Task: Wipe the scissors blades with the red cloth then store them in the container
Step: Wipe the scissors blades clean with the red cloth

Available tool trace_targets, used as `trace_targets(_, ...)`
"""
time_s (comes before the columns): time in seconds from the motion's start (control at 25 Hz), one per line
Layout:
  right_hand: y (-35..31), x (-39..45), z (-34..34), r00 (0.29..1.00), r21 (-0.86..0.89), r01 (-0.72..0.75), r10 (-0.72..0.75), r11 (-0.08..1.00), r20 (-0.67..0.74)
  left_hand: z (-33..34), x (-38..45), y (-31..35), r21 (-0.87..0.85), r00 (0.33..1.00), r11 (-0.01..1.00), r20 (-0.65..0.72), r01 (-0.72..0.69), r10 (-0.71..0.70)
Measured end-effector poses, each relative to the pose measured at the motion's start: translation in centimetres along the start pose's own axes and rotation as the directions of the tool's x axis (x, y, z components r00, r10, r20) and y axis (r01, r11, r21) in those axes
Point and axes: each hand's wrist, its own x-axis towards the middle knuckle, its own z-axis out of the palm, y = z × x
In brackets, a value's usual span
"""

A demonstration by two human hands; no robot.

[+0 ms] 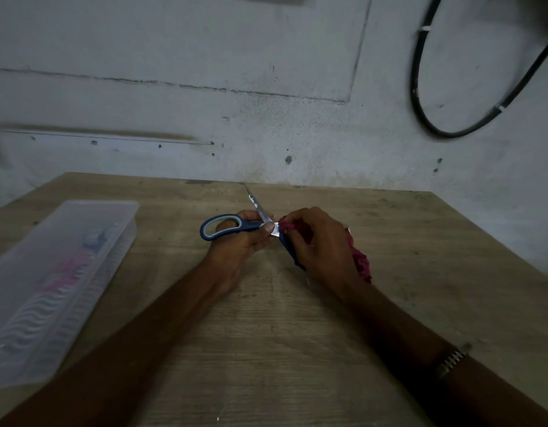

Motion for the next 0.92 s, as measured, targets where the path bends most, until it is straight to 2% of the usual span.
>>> trace_targets(0.12,0.2,0.0,0.0,1.000,-0.026,-0.015,0.015,1.000,-0.006,-0.2,0.0,0.1,0.005,1.000,1.000,0.022,-0.007,0.007)
trace_targets(0.32,1.5,0.2,-0.5,0.968,0.002,-0.228,0.227,0.974,-0.104,-0.7,0.4,0.2,-0.035,0.999,0.999,0.031,-0.008,0.010)
trace_targets(0.4,1.6,0.2,-0.5,0.958,0.002,-0.253,0.251,0.967,-0.138,-0.6,0.4,0.1,-0.011,0.999,1.000,0.037,-0.027,0.027)
trace_targets(0.6,-0.5,0.3,1.0,0.996,0.007,-0.084,0.084,0.996,-0.030,-0.3,0.3,-0.2,0.104,0.994,0.989,0.030,-0.103,0.101)
trace_targets(0.76,-1.1,0.5,0.9,0.999,-0.003,-0.038,0.038,0.999,-0.019,-0.6,0.3,-0.1,0.116,0.997,0.990,0.010,-0.081,0.080)
trace_targets(0.84,-0.1,0.5,0.3,0.991,-0.022,-0.113,0.112,0.993,-0.071,-0.8,0.4,0.0,0.082,0.997,0.994,0.023,-0.076,0.074)
trace_targets(0.92,1.8,0.8,-0.5,0.954,0.005,-0.280,0.279,0.960,-0.107,-0.6,0.1,0.3,0.015,0.999,0.999,0.018,-0.043,0.043)
